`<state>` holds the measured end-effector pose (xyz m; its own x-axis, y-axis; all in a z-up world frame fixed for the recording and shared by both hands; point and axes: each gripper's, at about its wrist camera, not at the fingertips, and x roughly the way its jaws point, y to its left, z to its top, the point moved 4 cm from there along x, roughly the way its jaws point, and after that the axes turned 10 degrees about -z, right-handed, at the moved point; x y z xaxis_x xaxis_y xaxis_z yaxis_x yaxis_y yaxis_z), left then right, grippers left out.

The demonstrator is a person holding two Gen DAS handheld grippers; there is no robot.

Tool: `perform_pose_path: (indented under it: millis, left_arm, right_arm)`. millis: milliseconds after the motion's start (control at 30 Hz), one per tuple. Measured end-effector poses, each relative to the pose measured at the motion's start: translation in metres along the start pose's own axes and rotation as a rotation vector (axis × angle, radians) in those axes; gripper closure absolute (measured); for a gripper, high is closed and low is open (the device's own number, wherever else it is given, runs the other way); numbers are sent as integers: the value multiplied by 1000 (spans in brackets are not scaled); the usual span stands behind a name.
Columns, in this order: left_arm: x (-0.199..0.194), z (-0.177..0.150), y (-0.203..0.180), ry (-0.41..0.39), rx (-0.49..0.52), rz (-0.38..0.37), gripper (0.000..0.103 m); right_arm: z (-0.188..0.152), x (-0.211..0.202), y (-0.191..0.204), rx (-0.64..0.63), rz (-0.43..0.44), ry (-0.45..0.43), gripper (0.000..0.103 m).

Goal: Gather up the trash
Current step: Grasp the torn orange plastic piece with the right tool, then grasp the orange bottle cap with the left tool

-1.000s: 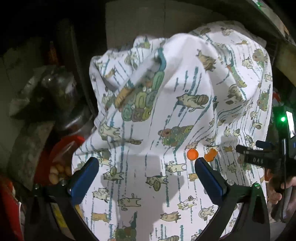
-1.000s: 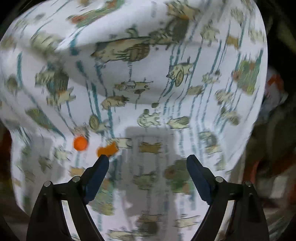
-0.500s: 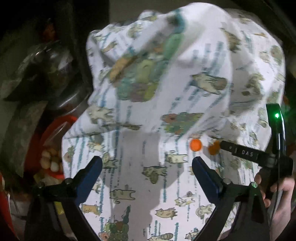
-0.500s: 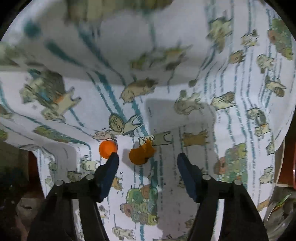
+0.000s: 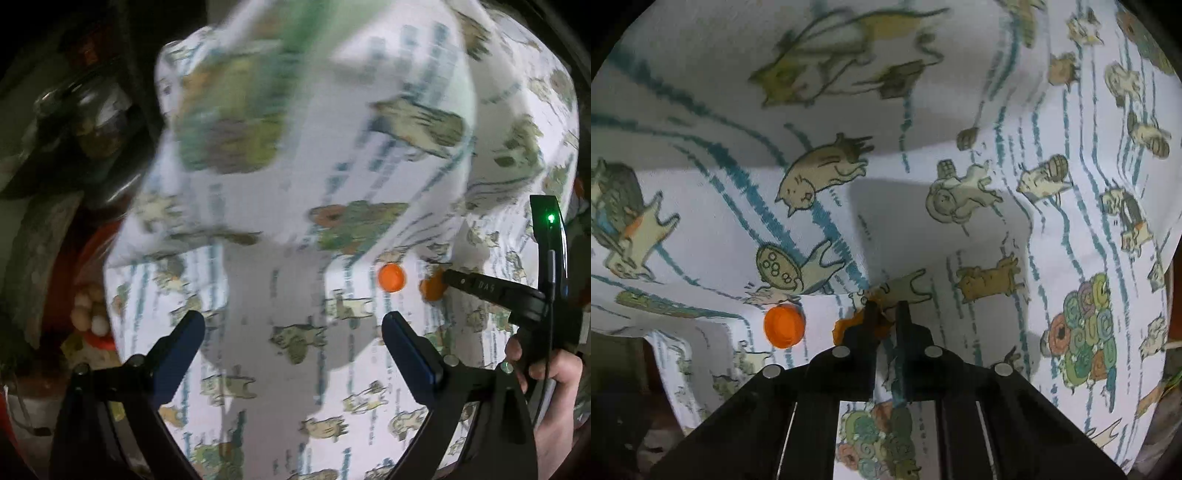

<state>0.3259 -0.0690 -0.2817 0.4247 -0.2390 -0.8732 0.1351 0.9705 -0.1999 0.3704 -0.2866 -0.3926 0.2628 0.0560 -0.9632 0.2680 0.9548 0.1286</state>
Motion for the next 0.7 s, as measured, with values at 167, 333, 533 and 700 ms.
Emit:
perform_pose_path:
  millis: [167,333,533,700]
  left_arm:
    - [23,9,-36,0,65,-91,14]
    - [65,18,-53,35,52,-91,36]
    - [103,18,-70,16,67,-82,42]
    - [124,11,-75,50,93,-21,49]
  right_arm:
    - [-2,-22,-18,-35,0,-20,93]
    - [-7,-46,-51,-39,-9,-21,93]
    - [-3,-65,-94,-19,-56,-48,93]
    - [6,-77,-127,5,-60,-56,93]
